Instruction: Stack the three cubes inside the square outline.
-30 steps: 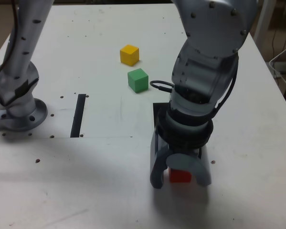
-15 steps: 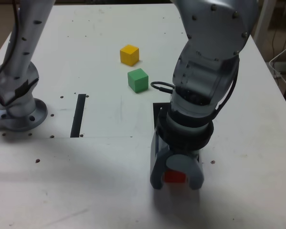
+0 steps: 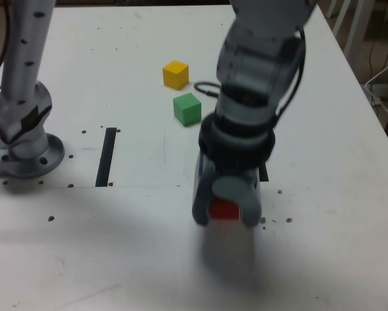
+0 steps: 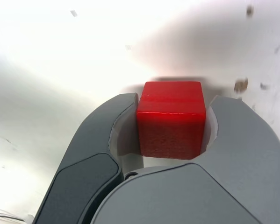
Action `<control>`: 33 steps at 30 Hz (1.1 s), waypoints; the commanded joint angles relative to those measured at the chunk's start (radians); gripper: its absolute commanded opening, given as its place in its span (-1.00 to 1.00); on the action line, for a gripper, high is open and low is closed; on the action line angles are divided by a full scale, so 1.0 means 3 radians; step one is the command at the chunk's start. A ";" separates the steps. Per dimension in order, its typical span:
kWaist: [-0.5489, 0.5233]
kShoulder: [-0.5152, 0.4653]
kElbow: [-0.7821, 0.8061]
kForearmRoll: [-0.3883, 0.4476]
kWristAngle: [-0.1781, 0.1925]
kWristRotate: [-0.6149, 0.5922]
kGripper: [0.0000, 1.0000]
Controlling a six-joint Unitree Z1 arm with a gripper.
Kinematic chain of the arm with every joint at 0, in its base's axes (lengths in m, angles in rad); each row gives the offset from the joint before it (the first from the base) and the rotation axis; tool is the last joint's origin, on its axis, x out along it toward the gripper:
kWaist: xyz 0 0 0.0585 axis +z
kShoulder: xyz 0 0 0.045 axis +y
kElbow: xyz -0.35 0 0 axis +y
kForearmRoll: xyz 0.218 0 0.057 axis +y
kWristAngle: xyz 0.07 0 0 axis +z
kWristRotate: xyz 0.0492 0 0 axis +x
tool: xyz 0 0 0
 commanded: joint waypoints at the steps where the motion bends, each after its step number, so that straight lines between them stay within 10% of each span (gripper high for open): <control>1: 0.0120 -0.0092 0.0044 0.0001 0.0013 0.0110 -0.47; 33: 0.1050 -0.0027 0.0191 -0.0163 0.0033 0.1018 -0.46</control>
